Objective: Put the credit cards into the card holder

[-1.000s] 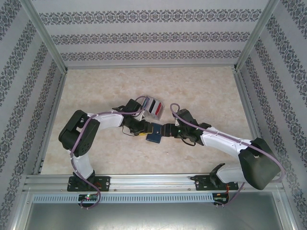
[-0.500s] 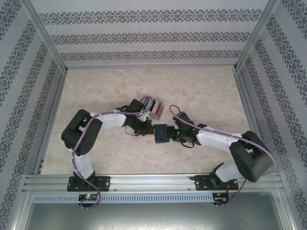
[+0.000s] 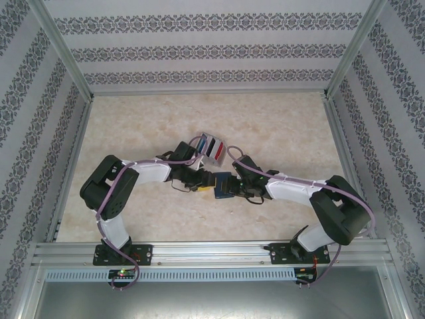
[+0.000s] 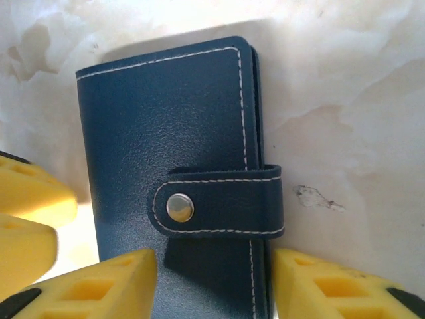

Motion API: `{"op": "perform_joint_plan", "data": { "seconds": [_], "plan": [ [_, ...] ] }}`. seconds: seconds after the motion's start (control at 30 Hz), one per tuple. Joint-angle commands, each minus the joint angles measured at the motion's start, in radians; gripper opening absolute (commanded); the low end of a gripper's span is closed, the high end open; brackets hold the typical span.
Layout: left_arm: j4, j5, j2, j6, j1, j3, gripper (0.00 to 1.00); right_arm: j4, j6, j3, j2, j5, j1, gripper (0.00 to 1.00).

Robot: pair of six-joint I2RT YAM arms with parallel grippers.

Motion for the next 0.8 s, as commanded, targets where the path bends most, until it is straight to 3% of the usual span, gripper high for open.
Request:
{"op": "perform_joint_plan", "data": {
  "seconds": [0.0, 0.17, 0.33, 0.47, 0.53, 0.77],
  "plan": [
    [0.082, 0.014, 0.017, -0.035, -0.014, -0.024, 0.43, 0.048, 0.012, -0.025, -0.004, -0.042, -0.012, 0.46],
    [0.125, 0.021, 0.014, -0.059, -0.026, -0.027, 0.42, 0.164, 0.042, -0.053, 0.017, -0.126, -0.015, 0.34],
    [0.14, 0.044, 0.004, -0.074, -0.026, -0.027, 0.19, 0.218, 0.071, -0.059, 0.029, -0.158, -0.013, 0.27],
    [0.061, -0.009, -0.042, -0.031, -0.024, -0.02, 0.02, 0.164, 0.045, -0.058, 0.005, -0.104, -0.017, 0.3],
    [0.022, -0.046, -0.073, -0.02, -0.024, -0.02, 0.0, 0.127, 0.042, -0.061, -0.031, -0.06, -0.014, 0.37],
    [0.019, -0.053, -0.114, -0.03, -0.026, -0.032, 0.0, -0.003, 0.021, -0.001, -0.104, 0.085, 0.015, 0.45]
  ]
}}
